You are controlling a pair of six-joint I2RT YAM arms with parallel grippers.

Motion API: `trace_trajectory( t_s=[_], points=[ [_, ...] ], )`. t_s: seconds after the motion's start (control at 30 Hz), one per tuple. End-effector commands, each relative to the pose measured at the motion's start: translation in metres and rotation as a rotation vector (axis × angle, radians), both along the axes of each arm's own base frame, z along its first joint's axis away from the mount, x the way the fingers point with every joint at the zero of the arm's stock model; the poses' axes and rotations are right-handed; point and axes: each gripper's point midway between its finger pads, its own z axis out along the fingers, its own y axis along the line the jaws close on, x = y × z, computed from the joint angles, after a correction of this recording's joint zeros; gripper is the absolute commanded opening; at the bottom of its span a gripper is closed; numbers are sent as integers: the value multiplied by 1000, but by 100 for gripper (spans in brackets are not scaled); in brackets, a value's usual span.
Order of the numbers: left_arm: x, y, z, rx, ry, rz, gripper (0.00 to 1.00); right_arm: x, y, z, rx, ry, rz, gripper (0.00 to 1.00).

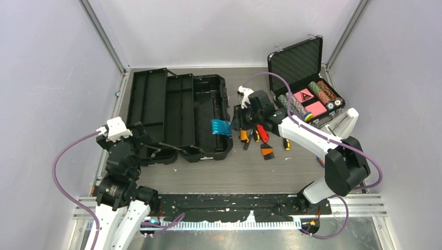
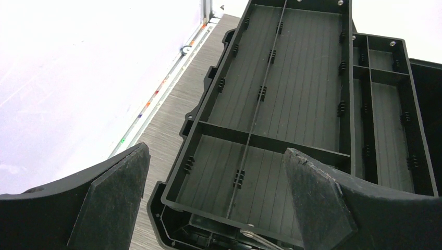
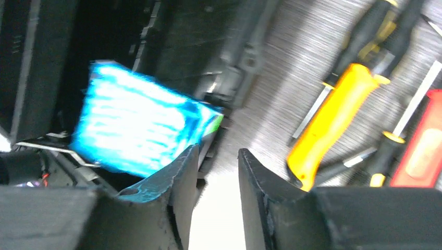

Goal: Pack the tool kit

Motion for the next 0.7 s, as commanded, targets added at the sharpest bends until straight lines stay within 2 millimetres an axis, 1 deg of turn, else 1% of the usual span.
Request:
trace_trajectory(
  t_s=[0.0,0.1,0.27,0.43,0.5,0.53,0.6,0.63,0.67],
  points=[
    [6,0,8,-2,-32,4,100,4,-36,-33,8,76,-143,37],
    [7,-1,7,0,-26,3,100,1,-41,-45,21,109,-161,36],
    [9,-2,6,3,-18,0,100,1,-48,-52,-10,103,-171,37],
    [9,-2,5,4,-17,0,99,-3,-55,-65,-46,122,-189,41],
    [8,-1,6,3,-20,2,99,-3,-62,-64,-65,111,-210,43],
    [8,-1,6,3,-19,1,99,0,-70,-64,-93,98,-244,46],
    [8,-1,6,2,-22,1,100,4,-90,-49,-128,43,-316,53],
    [8,-1,7,2,-25,2,99,11,-106,-45,-176,2,-381,55],
    [8,-1,7,1,-26,0,100,10,-116,-34,-195,-29,-407,58]
  ],
)
